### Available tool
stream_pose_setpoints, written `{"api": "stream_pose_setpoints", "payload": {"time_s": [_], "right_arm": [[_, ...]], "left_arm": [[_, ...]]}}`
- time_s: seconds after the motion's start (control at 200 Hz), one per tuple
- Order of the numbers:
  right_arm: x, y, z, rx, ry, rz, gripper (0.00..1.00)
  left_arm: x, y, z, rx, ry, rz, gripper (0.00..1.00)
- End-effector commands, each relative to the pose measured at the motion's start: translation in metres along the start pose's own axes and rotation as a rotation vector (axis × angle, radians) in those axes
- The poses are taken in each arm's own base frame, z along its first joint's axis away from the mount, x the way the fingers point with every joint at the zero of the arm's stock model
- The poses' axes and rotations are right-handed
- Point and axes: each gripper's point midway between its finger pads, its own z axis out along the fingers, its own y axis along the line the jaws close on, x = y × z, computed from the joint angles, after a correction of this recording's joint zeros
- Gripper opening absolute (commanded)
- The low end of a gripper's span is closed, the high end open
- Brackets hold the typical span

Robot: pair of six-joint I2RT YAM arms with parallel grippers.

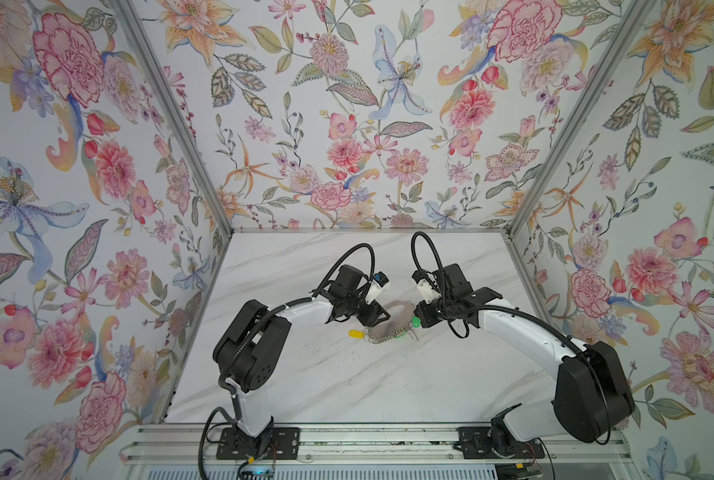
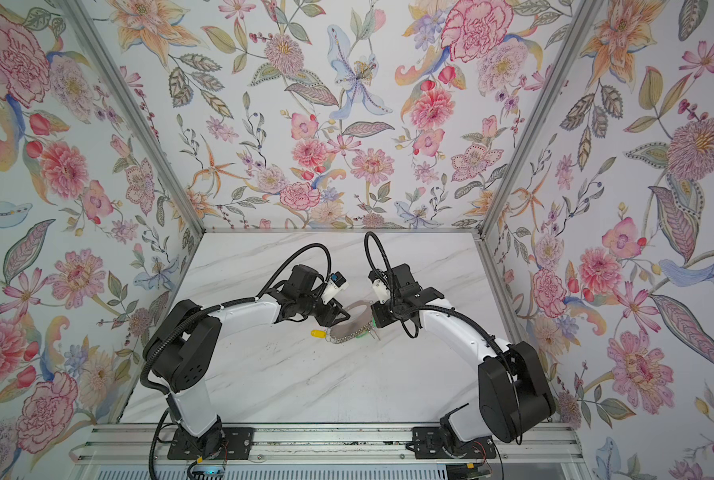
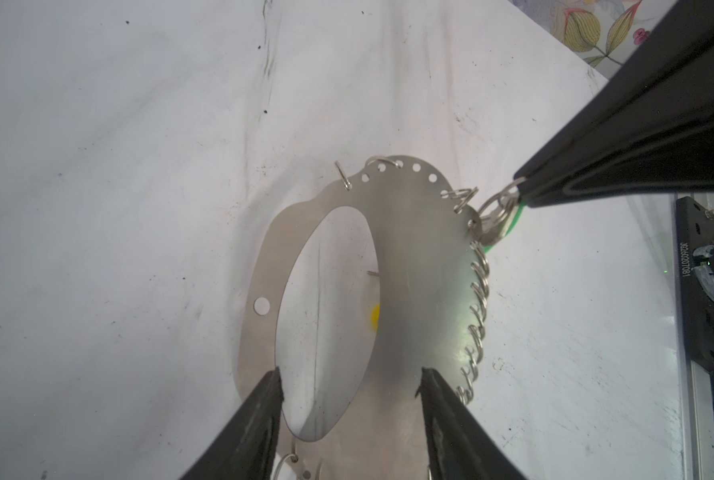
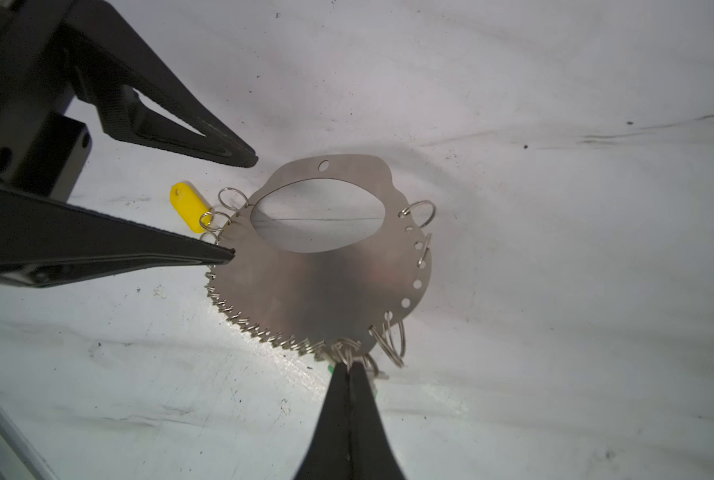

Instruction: Remove the keys from the keyring

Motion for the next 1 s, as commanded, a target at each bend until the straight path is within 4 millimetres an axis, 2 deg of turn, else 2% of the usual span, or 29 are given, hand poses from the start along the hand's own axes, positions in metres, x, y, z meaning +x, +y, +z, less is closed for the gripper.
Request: {"api": "stream_pose_setpoints", "payload": {"time_s": [0.0,0.11,0.27,0.395,0.5,0.661,0.796,0.996], "right_arm": [[-0.022,0.037,-0.024,-0.167,-0.074,-0.076,0.00],[-0.031,0.063,-0.036,-0.292,-0.103,-0.100,0.00],[-0.018,0.032,-0.019,-0.169,-0.035,-0.070,0.00],[-0.015,0.037,-0.015,-0.178,-0.032,-0.077,0.00],[-0.019,0.030,-0.014,-0.141,-0.046,-0.067,0.00],[-0.030,0.030,-0.020,-0.145,-0.099,-0.057,0.00],[-0.032,0.033,-0.018,-0.168,-0.098,-0.045,0.00],[-0.030,0.041,-0.012,-0.195,-0.082,-0.048,0.00]], "left_arm": [[-0.032,-0.016,-0.011,0.020,-0.117,0.044,0.57],[-0.039,-0.021,-0.010,0.039,-0.155,0.051,0.56],[-0.041,-0.029,-0.004,0.078,-0.170,0.041,0.55],[-0.037,-0.042,0.000,0.109,-0.173,0.048,0.54],[-0.035,-0.054,0.002,0.149,-0.186,0.043,0.54],[-0.028,-0.060,0.005,0.181,-0.191,0.026,0.54],[-0.031,-0.069,0.004,0.214,-0.218,0.019,0.54],[-0.031,-0.067,0.010,0.199,-0.219,0.008,0.53]]}}
